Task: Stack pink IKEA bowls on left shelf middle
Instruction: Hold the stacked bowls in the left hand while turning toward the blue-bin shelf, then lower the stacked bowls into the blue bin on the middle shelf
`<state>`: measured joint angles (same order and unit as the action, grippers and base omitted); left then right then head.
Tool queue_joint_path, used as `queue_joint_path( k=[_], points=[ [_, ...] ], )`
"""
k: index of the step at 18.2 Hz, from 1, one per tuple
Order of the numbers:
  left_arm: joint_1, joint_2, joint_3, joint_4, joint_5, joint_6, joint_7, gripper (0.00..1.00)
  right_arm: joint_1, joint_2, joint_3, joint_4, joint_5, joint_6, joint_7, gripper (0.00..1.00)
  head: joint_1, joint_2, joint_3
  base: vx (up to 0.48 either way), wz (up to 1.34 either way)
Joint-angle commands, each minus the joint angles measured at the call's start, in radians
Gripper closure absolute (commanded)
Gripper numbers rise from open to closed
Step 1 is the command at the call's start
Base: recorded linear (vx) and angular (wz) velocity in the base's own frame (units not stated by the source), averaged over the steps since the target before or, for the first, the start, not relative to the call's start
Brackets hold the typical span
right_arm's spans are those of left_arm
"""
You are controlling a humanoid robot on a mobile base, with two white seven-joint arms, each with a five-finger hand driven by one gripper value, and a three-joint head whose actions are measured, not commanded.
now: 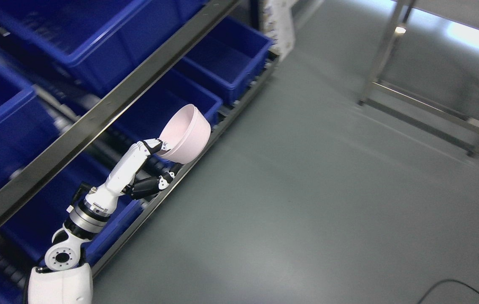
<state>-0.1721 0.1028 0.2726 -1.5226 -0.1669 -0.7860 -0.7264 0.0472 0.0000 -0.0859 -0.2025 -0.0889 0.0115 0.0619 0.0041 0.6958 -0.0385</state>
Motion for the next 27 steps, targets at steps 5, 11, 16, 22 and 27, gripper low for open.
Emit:
queue_joint_path(
  k=[5,11,16,22,27],
  points=[
    [-0.298,-0.069,-0.096,-0.039,0.003,0.001,0.002,0.9,0.0,-0.017,0.0,0.0,0.0,0.001,-0.001,0.0,0.0,0.0,0.0,-0.069,1.24],
    [-0.501,-0.085,-0.271,-0.03,-0.085,0.001,0.016,0.9,0.0,-0.017,0.0,0.0,0.0,0.001,-0.001,0.0,0.0,0.008,0.0,0.035,0.61],
    [-0.572,-0.085,-0.196,-0.025,-0.14,0.001,0.004,0.9,0.0,-0.017,0.0,0.0,0.0,0.001,-0.001,0.0,0.0,0.009,0.0,0.099,0.33],
    [-0.626,-0.003,-0.197,-0.024,-0.161,0.155,0.002,0.89,0.0,-0.017,0.0,0.0,0.0,0.001,-0.001,0.0,0.0,0.009,0.0,0.123,0.33],
    [-0.622,0.058,-0.205,-0.018,-0.189,0.26,-0.013,0.89,0.0,-0.017,0.0,0.0,0.0,0.001,-0.001,0.0,0.0,0.009,0.0,0.132,0.25]
  ],
)
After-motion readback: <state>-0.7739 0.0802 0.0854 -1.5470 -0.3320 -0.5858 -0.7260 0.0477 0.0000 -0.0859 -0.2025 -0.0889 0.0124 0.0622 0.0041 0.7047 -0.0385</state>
